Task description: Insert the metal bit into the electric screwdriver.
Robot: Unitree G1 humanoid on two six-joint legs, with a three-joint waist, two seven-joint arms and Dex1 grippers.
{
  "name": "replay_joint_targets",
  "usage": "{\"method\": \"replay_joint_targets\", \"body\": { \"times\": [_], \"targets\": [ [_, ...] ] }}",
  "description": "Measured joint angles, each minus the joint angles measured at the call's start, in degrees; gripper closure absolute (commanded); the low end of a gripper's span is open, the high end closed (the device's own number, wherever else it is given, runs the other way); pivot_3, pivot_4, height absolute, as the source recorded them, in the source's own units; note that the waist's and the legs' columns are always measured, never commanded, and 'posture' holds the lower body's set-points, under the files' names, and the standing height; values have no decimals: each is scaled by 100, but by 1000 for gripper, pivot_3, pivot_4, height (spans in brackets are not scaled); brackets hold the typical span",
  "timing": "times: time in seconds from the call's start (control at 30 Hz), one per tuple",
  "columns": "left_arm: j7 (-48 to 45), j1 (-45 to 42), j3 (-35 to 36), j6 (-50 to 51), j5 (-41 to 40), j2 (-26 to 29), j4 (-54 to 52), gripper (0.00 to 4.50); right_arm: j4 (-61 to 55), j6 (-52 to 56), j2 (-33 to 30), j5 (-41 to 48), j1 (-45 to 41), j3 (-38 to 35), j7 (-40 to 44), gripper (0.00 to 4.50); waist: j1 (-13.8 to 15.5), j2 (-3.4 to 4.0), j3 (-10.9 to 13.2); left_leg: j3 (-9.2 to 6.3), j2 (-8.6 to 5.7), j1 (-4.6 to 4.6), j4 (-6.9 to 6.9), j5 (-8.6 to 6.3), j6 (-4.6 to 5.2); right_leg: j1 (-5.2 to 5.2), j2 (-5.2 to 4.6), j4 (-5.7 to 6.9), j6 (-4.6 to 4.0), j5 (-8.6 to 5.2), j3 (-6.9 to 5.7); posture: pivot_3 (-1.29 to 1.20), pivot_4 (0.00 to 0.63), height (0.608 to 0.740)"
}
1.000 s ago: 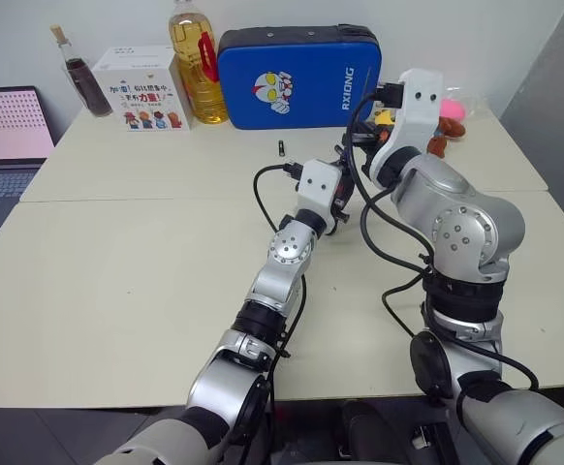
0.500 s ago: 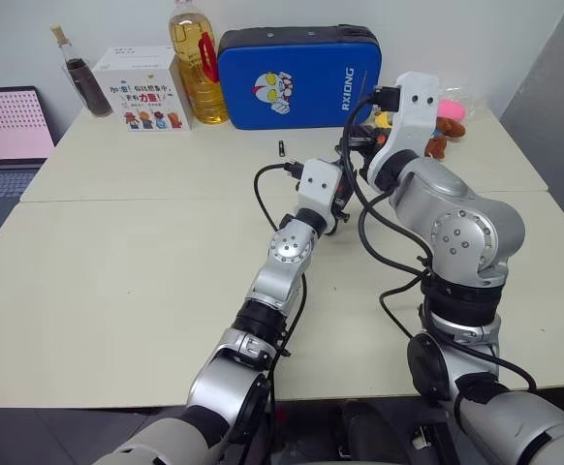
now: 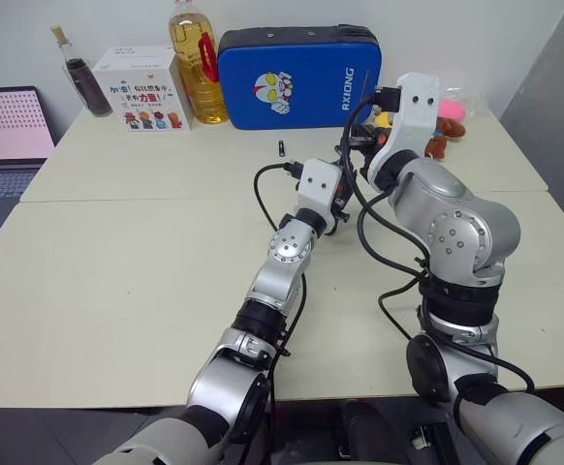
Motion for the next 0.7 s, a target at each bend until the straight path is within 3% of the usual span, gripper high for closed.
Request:
{"method": "replay_joint_targets", "body": {
  "times": [0.7],
  "targets": [
    [34,4,7,6,9,0,4,2819,-294,-141,33,-200,332,299,131,4475,-2,1,-3,-1,-1,3,0,0,0,3,1,1,0,0,0,0,150,740]
  ]
}}
